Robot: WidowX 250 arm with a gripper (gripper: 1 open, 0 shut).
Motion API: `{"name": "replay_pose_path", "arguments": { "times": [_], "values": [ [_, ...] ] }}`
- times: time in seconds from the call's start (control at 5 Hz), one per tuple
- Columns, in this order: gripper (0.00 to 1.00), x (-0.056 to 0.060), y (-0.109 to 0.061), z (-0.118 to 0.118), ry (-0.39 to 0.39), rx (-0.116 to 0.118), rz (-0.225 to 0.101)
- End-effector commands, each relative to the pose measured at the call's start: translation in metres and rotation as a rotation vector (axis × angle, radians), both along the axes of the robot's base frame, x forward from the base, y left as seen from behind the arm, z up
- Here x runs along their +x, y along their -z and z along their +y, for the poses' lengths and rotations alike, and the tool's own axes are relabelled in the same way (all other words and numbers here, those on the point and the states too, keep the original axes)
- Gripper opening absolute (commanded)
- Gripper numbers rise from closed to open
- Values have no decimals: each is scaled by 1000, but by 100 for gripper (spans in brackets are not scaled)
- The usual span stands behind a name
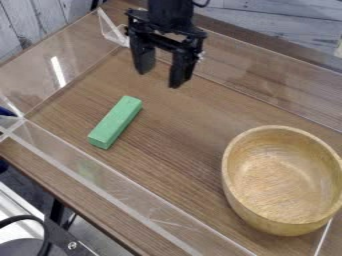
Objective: Put the green block in the brown bowl
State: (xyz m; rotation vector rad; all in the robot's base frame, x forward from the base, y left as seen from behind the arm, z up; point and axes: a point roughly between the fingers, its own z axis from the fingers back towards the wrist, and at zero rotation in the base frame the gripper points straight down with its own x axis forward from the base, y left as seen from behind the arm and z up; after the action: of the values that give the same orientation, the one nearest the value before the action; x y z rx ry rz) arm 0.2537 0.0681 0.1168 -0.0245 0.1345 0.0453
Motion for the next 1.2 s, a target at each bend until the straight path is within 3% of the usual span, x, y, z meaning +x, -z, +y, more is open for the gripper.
{"name": "replay_pose_path", "arguments": {
  "times": [0.0, 0.2, 0.4, 0.6, 0.8, 1.0],
  "values": [
    [100, 6, -9, 10, -7, 1, -93],
    [0, 2, 7, 14, -17, -18, -91],
    [100, 5, 25, 21, -36, -8, -64],
    [0, 9, 44, 25, -51, -6, -35],
    [100, 12, 58, 29, -67, -9, -27],
    [100, 9, 62, 34, -100, -28, -56]
  ]
}}
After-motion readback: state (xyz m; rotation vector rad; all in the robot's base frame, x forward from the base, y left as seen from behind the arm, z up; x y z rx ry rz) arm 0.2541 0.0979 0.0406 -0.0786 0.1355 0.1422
